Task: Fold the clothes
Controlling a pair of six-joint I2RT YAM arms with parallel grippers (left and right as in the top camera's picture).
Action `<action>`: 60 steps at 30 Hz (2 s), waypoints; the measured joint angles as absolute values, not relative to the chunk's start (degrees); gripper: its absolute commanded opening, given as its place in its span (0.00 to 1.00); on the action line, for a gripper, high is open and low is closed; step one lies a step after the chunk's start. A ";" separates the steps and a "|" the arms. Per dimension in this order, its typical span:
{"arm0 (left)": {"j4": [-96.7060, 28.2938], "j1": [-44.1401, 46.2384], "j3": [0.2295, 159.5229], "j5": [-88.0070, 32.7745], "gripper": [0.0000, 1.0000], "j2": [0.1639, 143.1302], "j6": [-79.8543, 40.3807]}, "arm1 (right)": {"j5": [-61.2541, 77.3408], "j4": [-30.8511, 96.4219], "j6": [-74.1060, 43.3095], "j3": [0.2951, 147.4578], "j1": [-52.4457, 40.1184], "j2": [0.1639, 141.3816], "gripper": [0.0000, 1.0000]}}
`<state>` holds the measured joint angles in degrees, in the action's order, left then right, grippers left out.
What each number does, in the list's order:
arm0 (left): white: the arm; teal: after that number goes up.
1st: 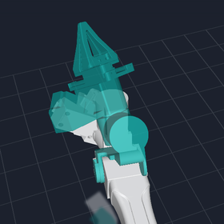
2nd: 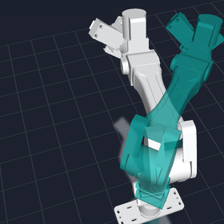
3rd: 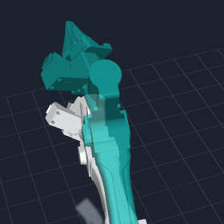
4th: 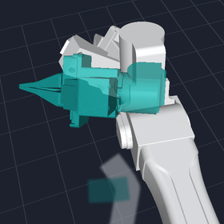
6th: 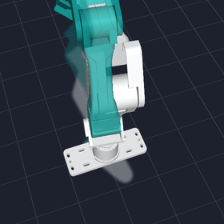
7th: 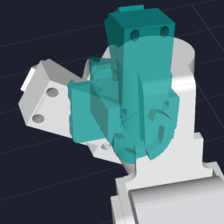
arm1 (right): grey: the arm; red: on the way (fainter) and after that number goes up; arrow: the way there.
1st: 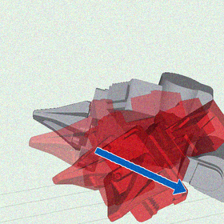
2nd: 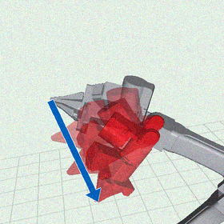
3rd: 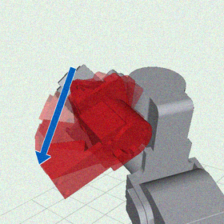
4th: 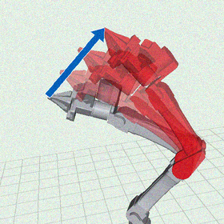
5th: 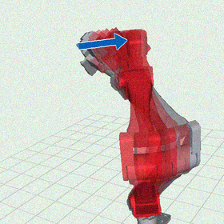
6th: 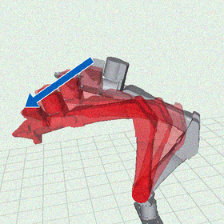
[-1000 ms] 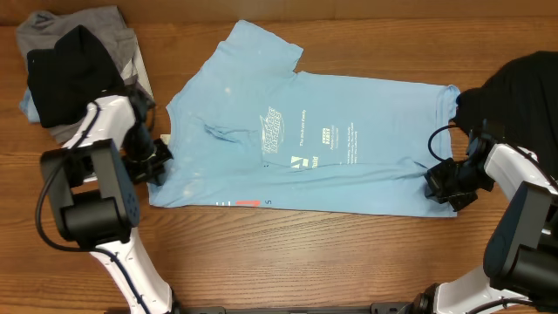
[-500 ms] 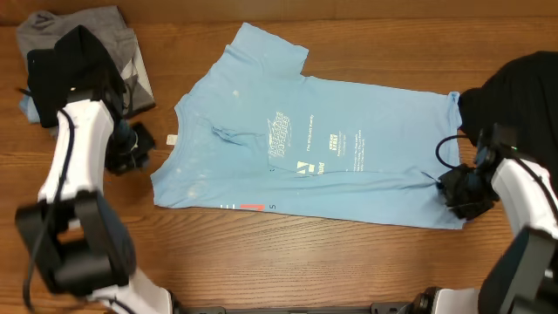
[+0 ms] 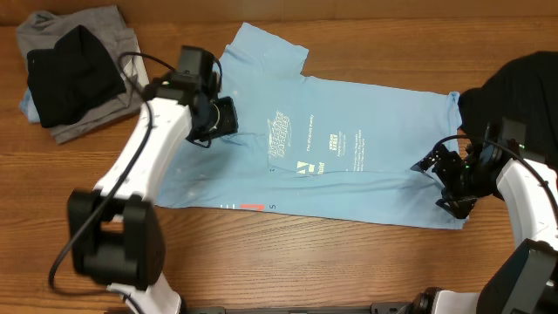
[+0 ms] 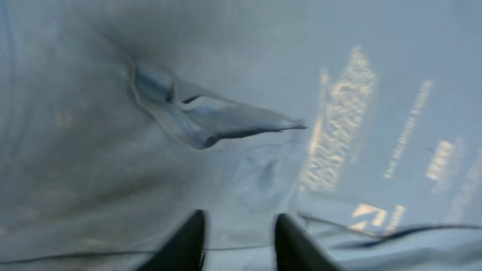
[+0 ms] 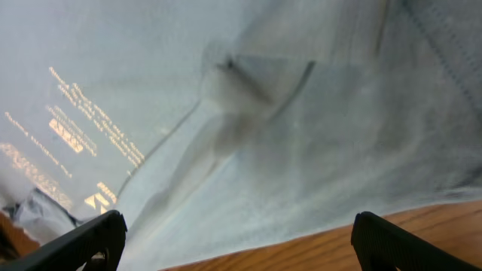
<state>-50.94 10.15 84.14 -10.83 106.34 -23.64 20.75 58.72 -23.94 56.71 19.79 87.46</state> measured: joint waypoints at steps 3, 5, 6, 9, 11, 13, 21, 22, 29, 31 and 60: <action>-50.76 10.11 84.14 -11.18 0.04 113.06 -23.35 | 21.30 58.98 -22.17 56.71 19.79 87.46 0.89; -50.76 10.11 84.14 -11.20 0.04 115.83 -23.38 | 21.15 58.46 -21.50 56.71 19.79 87.46 0.81; -50.76 10.11 84.14 -11.22 0.04 116.81 -23.38 | 20.93 58.11 -21.04 56.71 19.79 87.46 0.81; -50.59 10.11 84.12 -11.27 0.04 118.34 -23.38 | 20.47 57.28 -20.84 56.66 19.79 87.46 0.80; -50.00 10.11 84.12 -11.35 0.04 118.43 -23.38 | 20.34 56.49 -20.75 56.62 19.79 87.46 0.80; -48.80 10.11 84.14 -11.40 0.04 118.43 -23.40 | 20.12 55.96 -20.73 56.55 19.79 87.48 0.80; -44.53 10.11 84.12 -11.40 0.04 118.43 -24.05 | 20.08 56.10 -20.73 56.42 19.79 87.48 0.80; -43.86 10.11 84.12 -11.40 0.04 118.43 -24.08 | 20.08 56.07 -20.73 56.42 19.79 87.48 0.80; -35.88 10.11 84.12 -11.42 0.15 119.20 -24.45 | 20.08 56.14 -20.73 56.14 19.79 87.48 0.80; -33.78 10.11 84.12 -11.40 0.16 120.86 -24.73 | 20.10 56.18 -20.73 56.12 19.79 87.48 0.81; -33.91 6.39 114.98 -13.13 0.73 114.74 -18.37 | 18.50 54.76 -20.12 73.84 19.79 87.48 1.00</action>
